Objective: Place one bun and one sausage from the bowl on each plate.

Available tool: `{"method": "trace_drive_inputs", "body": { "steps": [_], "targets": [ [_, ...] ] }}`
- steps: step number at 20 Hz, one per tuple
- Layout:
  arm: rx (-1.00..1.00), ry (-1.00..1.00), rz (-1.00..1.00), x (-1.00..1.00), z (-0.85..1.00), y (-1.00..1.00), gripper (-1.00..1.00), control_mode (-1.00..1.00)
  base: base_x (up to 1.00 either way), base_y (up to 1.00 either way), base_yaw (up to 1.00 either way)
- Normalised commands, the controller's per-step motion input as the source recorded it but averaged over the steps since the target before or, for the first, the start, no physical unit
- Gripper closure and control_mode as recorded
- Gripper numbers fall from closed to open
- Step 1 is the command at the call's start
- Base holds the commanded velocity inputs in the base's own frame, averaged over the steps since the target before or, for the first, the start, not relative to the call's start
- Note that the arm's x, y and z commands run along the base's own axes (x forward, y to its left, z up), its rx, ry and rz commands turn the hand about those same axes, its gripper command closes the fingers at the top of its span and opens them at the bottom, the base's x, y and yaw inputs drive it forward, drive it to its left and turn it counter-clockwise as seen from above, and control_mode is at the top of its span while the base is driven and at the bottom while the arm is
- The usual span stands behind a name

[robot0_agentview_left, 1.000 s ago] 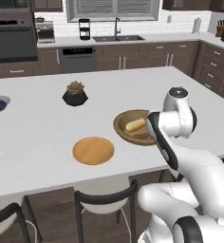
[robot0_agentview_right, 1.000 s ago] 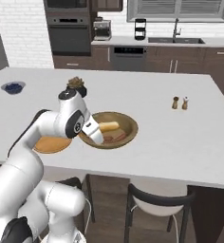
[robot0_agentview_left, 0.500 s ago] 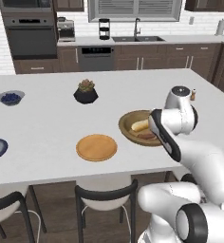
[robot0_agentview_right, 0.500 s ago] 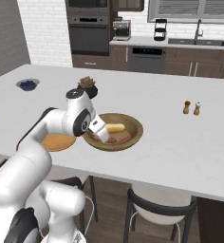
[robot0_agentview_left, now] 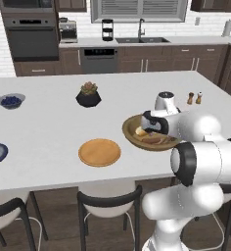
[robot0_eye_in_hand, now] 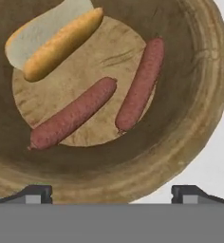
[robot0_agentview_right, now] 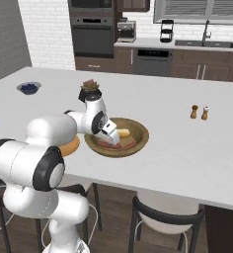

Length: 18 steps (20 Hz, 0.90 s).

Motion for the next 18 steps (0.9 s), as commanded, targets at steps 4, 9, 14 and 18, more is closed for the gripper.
{"method": "trace_drive_inputs", "body": {
  "steps": [4, 9, 14, 18],
  "targets": [
    [0.01, 0.12, 0.02, 0.76, -0.34, 0.00, -1.00, -1.00, 0.00, 0.00, 0.00],
    [0.02, 0.17, -0.01, 0.06, -0.52, 0.00, -1.00, -1.00, 0.00, 0.00, 0.00],
    [0.04, 0.07, -0.13, 0.19, -0.38, 0.07, -1.00, -1.00, 0.00, 0.00, 0.00],
    [0.07, 0.00, -0.18, 0.16, -0.31, 0.01, -1.00, -1.00, 0.00, 0.00, 0.00]
  ]
}}
